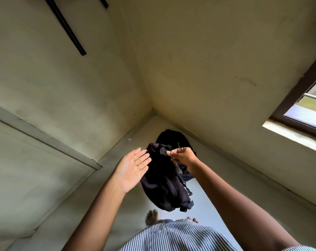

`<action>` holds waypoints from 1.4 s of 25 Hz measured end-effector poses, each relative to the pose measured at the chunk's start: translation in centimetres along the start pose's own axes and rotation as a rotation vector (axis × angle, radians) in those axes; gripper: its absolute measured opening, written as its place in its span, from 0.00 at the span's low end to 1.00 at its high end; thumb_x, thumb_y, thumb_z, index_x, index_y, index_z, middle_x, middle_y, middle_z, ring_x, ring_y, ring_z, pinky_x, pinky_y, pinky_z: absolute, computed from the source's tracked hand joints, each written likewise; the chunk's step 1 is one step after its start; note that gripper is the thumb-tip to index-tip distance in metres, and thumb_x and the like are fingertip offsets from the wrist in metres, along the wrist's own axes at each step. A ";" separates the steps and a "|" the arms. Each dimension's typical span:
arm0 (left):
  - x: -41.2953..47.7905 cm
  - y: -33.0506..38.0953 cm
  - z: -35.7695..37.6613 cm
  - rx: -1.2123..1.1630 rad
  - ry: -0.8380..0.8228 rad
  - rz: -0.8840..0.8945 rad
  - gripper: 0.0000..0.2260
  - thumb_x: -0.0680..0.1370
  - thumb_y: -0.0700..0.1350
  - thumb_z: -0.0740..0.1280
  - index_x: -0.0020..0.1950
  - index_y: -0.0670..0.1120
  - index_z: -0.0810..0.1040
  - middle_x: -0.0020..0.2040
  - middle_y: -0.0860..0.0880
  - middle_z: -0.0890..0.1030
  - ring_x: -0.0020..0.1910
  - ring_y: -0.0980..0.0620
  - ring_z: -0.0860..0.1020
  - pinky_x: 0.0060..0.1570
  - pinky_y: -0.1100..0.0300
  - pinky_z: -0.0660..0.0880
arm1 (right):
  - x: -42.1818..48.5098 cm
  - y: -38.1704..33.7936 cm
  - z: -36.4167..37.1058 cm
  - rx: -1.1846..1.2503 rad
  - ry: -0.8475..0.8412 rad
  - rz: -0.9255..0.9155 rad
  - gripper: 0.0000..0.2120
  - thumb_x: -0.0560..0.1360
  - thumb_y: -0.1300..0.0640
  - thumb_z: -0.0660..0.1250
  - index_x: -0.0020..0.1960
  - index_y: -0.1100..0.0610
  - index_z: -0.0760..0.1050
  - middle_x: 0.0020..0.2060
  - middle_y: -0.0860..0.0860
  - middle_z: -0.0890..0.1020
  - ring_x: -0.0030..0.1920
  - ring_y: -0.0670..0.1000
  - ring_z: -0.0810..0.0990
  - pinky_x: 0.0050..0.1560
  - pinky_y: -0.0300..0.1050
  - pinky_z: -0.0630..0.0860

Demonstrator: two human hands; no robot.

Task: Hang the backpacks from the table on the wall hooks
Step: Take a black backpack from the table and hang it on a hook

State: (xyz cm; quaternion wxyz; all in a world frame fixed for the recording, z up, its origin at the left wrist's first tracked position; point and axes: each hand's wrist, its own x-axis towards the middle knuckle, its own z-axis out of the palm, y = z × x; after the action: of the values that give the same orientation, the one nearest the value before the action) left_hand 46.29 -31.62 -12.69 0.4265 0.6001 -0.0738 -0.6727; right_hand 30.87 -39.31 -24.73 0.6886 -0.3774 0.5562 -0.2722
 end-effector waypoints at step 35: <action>-1.1 35.4 24.2 0.587 -0.495 1.447 0.04 0.73 0.42 0.69 0.44 0.46 0.83 0.32 0.62 0.82 0.37 0.68 0.78 0.42 0.74 0.73 | -7.9 -43.3 -6.5 -0.191 0.519 -0.968 0.14 0.66 0.51 0.75 0.47 0.58 0.84 0.40 0.53 0.84 0.40 0.47 0.81 0.52 0.45 0.81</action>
State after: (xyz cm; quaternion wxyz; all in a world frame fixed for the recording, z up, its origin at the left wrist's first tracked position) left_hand 42.36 -63.02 16.26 0.5518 0.3255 -0.7079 -0.2975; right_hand 24.63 -58.96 14.68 0.2882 -0.5711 0.4930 -0.5897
